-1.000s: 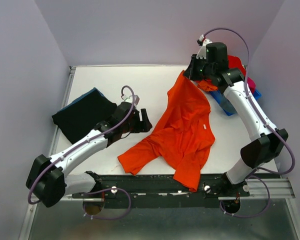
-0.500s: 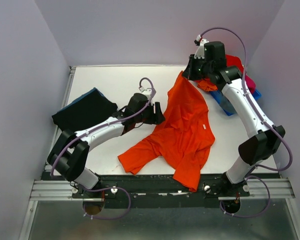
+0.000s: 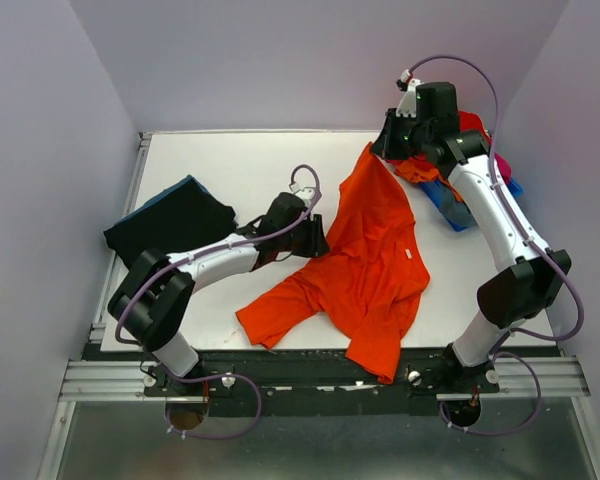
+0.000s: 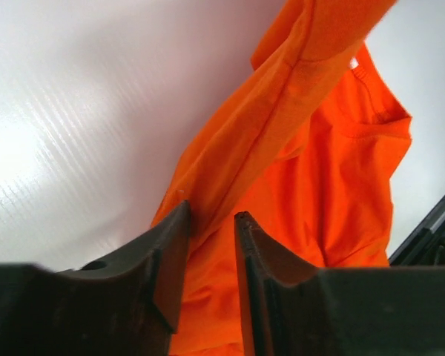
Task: Fold and stack the t-shirts
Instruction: Flatten out the tshirt
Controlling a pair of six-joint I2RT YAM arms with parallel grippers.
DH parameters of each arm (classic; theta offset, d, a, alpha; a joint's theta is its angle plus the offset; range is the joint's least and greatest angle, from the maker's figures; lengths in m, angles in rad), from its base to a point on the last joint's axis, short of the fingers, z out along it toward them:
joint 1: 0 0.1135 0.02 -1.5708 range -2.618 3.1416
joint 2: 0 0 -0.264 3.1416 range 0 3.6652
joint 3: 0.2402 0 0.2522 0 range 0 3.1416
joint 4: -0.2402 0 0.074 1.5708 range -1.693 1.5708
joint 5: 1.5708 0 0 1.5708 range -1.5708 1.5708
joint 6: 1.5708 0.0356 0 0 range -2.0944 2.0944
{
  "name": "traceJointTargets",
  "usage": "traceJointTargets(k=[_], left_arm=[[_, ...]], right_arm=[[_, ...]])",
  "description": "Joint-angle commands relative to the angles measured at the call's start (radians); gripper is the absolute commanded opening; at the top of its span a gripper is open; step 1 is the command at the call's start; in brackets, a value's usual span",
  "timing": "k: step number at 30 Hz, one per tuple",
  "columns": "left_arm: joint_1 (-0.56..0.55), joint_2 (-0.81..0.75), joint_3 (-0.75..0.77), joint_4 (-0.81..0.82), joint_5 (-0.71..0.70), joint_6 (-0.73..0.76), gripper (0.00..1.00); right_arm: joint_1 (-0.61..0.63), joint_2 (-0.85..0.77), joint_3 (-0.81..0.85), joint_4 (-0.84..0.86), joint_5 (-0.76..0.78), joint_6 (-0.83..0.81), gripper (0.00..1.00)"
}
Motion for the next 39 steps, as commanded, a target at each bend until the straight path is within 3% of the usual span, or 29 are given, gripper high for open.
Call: traceJointTargets(k=[1,3,7,15,19,30,36,39], left_arm=[[-0.008,0.040,-0.003,0.009,0.053,-0.003,0.33],[-0.008,0.031,0.006,-0.006,0.039,0.001,0.19],[-0.007,-0.009,0.103,-0.159,-0.080,0.072,0.00],[-0.005,-0.013,0.691,-0.613,-0.554,0.253,0.00],[-0.016,-0.036,0.896,-0.722,-0.605,0.273,0.00],[-0.140,-0.226,0.422,-0.540,-0.539,0.112,0.00],[-0.191,-0.150,0.483,-0.503,-0.518,0.118,0.00],[-0.191,-0.049,0.506,-0.454,-0.467,0.129,0.00]], right_arm=[[-0.010,-0.002,0.046,-0.011,-0.038,0.018,0.01],[-0.018,0.001,0.055,-0.018,-0.029,0.027,0.01],[-0.040,0.013,0.090,-0.028,-0.019,0.057,0.01],[-0.064,0.053,0.337,-0.093,-0.038,0.092,0.01],[-0.087,0.023,0.451,-0.121,-0.030,0.107,0.01],[-0.138,-0.218,0.245,-0.054,0.001,0.104,0.01],[-0.141,-0.255,0.239,-0.067,0.022,0.115,0.01],[-0.142,-0.280,0.137,-0.061,0.074,0.129,0.01]])
